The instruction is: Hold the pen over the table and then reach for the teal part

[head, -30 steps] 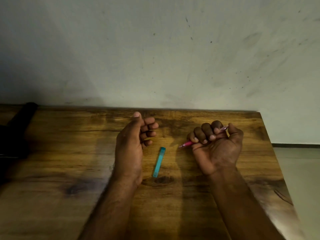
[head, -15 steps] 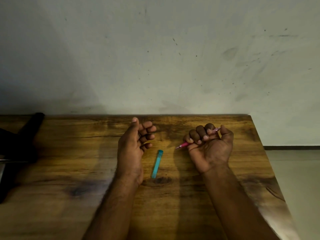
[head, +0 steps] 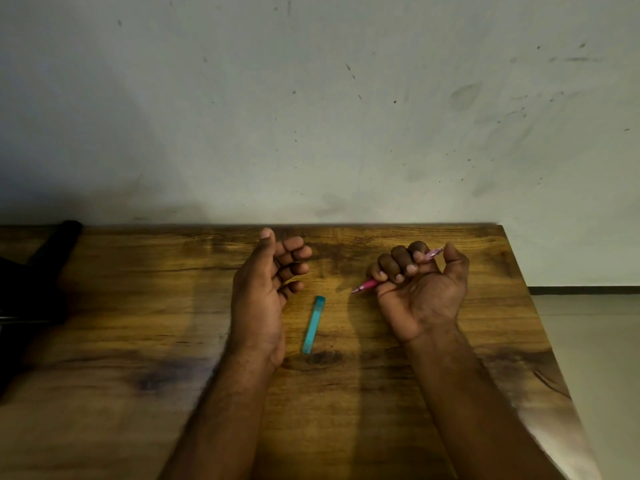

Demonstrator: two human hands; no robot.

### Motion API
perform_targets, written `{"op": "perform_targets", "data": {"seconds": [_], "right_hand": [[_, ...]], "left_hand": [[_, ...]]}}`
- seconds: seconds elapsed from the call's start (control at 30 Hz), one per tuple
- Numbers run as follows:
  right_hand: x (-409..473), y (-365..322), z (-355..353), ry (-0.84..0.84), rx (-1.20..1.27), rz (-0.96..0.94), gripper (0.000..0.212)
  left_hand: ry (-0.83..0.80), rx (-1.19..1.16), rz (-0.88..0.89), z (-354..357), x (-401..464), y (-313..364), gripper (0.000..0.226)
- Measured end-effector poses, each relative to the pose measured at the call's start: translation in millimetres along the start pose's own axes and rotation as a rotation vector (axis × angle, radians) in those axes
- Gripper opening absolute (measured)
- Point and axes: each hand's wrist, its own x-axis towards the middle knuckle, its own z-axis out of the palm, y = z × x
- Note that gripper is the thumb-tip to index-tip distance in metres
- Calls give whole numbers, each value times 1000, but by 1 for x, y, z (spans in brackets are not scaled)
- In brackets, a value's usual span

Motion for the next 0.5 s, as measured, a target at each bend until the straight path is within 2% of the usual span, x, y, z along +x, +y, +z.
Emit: {"op": "perform_targets", "data": {"seconds": [0.37,0.5], "right_hand": [[0,0,0,2,-21,-16,38],[0,0,0,2,-16,-3,43]], "left_hand": [[-16,4,-5,0,1,-1,48],[-18,5,-9,0,0,-1,49]]}}
